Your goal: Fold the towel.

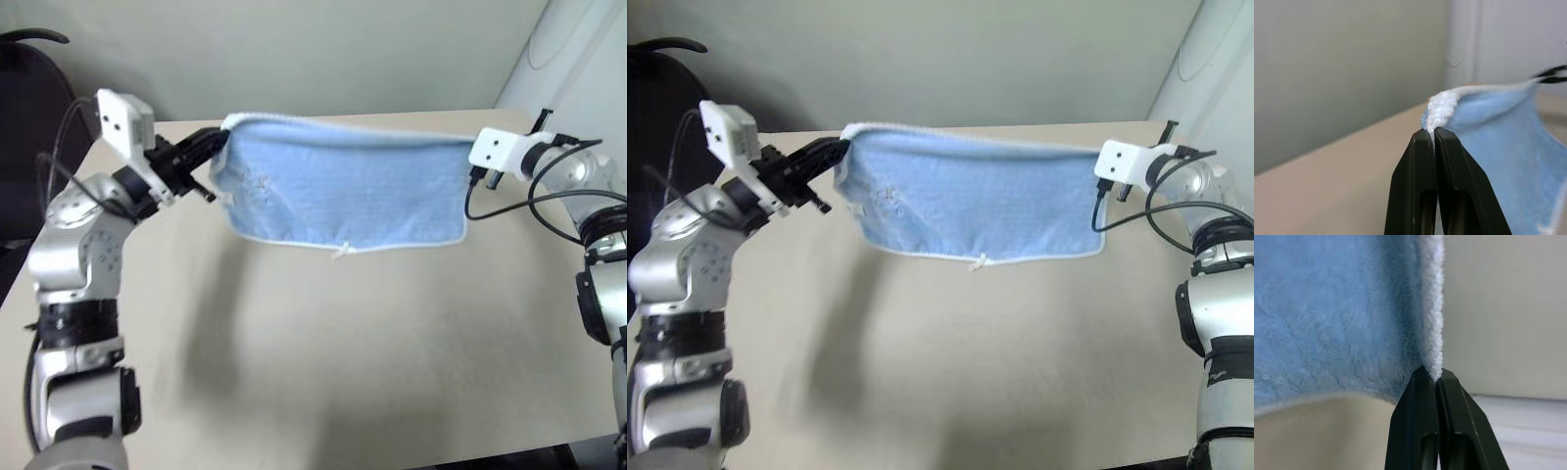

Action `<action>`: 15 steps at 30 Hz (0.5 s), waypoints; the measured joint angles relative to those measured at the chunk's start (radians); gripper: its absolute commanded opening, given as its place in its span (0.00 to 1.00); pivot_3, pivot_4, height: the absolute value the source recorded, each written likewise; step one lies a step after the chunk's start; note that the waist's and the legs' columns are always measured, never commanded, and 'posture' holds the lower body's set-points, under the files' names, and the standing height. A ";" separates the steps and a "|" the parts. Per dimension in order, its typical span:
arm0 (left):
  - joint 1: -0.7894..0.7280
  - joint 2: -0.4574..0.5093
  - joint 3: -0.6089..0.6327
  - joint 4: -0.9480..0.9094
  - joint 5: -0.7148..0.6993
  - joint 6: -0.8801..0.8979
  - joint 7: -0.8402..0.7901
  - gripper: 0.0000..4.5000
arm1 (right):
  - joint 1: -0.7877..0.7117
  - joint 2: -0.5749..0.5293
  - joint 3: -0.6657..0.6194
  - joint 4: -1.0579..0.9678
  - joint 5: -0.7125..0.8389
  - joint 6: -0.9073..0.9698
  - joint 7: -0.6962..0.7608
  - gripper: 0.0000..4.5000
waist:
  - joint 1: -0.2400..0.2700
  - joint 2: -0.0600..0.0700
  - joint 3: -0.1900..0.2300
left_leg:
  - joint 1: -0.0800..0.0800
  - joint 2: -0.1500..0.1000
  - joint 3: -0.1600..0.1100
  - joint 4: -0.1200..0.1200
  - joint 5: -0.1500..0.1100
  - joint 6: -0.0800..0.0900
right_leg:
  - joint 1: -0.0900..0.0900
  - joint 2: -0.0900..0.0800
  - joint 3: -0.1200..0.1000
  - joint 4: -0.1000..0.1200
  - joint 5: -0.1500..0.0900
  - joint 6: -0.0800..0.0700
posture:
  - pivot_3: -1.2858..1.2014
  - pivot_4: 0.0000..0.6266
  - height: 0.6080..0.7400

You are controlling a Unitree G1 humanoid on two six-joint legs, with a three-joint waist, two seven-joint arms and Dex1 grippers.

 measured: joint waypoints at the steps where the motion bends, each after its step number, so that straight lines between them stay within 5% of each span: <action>1: -0.067 -0.014 -0.013 0.085 0.028 -0.036 0.007 0.00 | -0.028 -0.004 -0.006 0.003 0.001 0.012 -0.002 0.00 | -0.001 0.000 0.000 | -0.002 0.000 0.000 0.000 0.000 0.000 | -0.002 0.000 0.000 0.000 0.000 0.000 | 0.52 0.24 1.00; 7: -0.116 0.004 -0.014 0.074 0.031 -0.097 -0.073 0.00 | -0.103 -0.074 -0.082 -0.009 0.065 -0.018 0.078 0.00 | -0.007 0.000 0.000 | -0.008 0.001 0.002 -0.007 0.003 -0.001 | -0.003 0.001 0.000 -0.011 0.000 0.000 | 0.52 0.24 1.00; 15: 0.397 0.123 0.056 -0.434 -0.140 0.114 -0.174 0.00 | 0.103 -0.139 -0.208 -0.116 0.287 -0.119 0.541 0.00 | -0.006 0.000 -0.001 | -0.018 0.003 0.003 -0.005 0.000 0.000 | -0.008 0.006 0.001 -0.017 -0.001 0.003 | 0.52 0.24 1.00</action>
